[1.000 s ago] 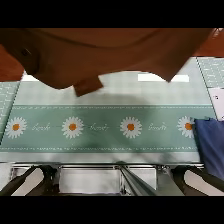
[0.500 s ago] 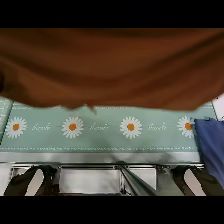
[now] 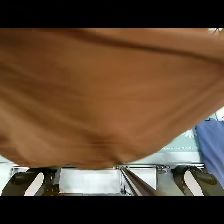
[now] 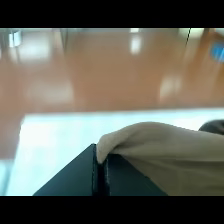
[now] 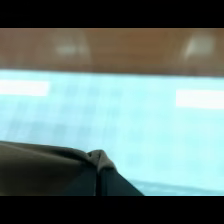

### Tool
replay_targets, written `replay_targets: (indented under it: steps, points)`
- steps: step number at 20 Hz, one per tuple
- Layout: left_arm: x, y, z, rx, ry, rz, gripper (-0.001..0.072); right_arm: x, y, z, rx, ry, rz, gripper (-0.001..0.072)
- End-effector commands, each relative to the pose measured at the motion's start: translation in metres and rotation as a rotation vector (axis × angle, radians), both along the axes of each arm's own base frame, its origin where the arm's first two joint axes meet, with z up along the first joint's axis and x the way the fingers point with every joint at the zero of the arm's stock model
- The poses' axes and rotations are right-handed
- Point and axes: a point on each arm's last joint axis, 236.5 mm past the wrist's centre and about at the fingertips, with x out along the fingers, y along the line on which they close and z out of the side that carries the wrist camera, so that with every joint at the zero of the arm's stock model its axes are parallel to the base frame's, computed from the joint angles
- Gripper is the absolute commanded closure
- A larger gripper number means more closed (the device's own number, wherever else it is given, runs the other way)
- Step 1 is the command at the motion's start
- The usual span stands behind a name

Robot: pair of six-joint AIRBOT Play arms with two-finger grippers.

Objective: Fold the shirts.

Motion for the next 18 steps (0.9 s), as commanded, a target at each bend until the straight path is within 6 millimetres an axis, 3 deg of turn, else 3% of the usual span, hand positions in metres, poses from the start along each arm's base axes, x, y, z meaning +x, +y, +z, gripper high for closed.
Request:
replay_targets:
  steps: [1,4,9,11,14,18]
  points:
    - [0.064,0.008,-0.112,-0.02,0.295,0.044,0.0689,0.042,0.007,-0.085,0.105,0.157,0.041,0.0691]
    - [0.137,0.002,-0.2,-0.067,0.442,0.043,0.0689,0.1,0.002,-0.164,0.185,0.294,0.045,0.0691]
    - [0.248,0.002,-0.31,-0.08,0.575,0.047,0.0689,0.212,-0.006,-0.268,0.349,0.407,0.026,0.0691]
    - [0.286,-0.001,-0.342,-0.105,0.61,0.045,0.0689,0.252,-0.013,-0.294,0.38,0.423,0.013,0.0691]
    - [0.326,-0.016,-0.376,-0.191,0.628,0.034,0.0689,0.302,-0.023,-0.322,0.419,0.446,-0.014,0.0691]
    - [0.35,-0.034,-0.407,-0.28,0.645,0.007,0.0689,0.342,-0.03,-0.337,0.483,0.421,-0.062,0.0691]
